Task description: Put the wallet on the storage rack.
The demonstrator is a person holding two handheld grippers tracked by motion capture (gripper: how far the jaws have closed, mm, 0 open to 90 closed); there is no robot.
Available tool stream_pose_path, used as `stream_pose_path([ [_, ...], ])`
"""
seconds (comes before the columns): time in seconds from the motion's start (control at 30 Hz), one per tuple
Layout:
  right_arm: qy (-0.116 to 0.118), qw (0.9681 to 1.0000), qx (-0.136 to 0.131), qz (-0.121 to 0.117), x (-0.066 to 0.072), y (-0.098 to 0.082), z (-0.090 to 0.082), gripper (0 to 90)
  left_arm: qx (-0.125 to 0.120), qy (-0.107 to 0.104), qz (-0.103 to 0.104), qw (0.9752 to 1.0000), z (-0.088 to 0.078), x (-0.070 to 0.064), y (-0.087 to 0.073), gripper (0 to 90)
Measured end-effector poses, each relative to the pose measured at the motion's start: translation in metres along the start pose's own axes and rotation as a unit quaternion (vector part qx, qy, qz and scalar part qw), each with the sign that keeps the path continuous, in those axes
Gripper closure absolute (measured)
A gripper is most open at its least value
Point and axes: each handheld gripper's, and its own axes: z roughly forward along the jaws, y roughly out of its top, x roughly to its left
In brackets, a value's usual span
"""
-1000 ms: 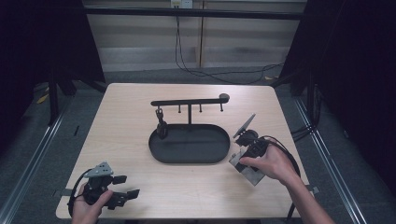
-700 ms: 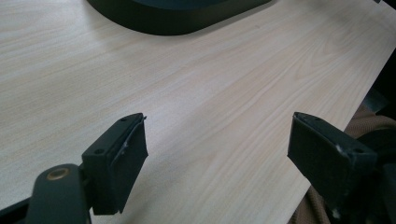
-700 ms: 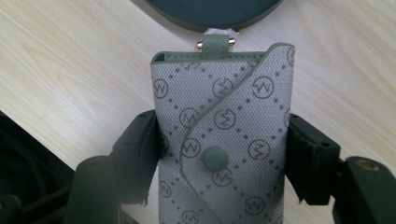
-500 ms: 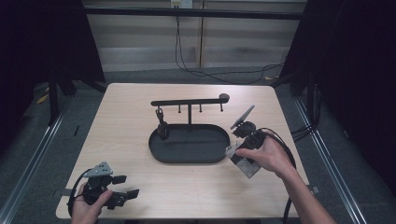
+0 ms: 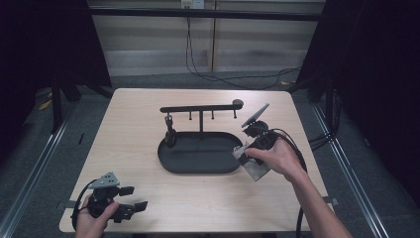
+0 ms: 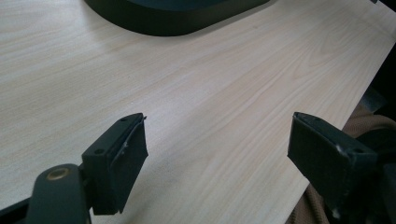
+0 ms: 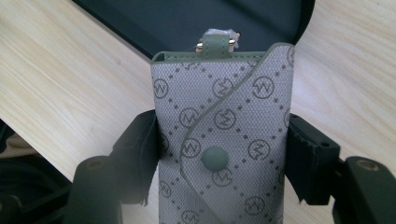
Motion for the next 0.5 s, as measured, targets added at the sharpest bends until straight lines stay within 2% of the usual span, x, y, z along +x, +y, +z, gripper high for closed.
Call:
stream_pose_path([
  [0.2, 0.01, 0.9998, -0.014, 0.013, -0.003, 0.006, 0.002, 34.3, -0.002, -0.003, 0.003, 1.0, 0.0, -0.001, 0.0, 19.4],
  [0.5, 0.033, 0.9966, -0.048, 0.058, -0.017, 0.012, 0.007, 34.3, -0.007, -0.003, 0.005, 1.0, -0.002, -0.001, 0.001, 19.4],
])
